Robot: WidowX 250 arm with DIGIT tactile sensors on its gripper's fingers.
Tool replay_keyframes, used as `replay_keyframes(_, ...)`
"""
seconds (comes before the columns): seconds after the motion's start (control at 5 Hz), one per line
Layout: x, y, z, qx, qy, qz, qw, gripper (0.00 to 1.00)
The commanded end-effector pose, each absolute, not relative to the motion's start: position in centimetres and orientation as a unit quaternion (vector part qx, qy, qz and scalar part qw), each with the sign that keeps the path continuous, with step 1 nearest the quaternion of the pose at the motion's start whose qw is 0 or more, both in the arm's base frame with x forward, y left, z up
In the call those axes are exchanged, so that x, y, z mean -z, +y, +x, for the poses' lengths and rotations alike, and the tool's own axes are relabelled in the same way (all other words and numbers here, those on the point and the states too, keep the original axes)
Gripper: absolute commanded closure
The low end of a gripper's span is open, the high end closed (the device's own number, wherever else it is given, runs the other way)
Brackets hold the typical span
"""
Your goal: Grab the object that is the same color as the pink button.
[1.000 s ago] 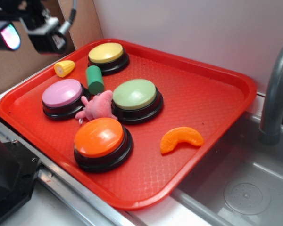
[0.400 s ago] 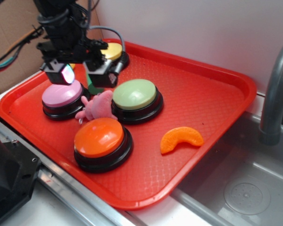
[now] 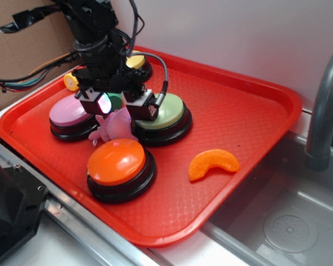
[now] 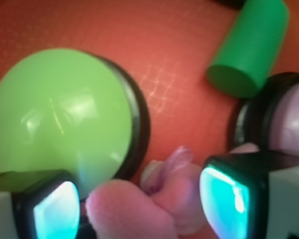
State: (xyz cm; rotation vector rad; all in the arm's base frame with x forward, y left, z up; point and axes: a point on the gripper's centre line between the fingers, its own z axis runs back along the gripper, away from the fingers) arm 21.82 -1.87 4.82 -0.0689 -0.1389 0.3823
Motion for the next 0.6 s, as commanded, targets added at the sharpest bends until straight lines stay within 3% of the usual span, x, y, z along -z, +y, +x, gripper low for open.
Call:
replay_keyframes(0.0,-5.46,-1.62,22.45,-0.186,-0.086,-0.044,0.978,0.0)
replay_keyframes(0.2,-5.65,-1.51,22.5,-0.187,-0.089,-0.043,0.977,1.0)
replay_keyframes(0.4,-6.13,-1.41,22.51,-0.184,-0.094,-0.043,0.978,1.0)
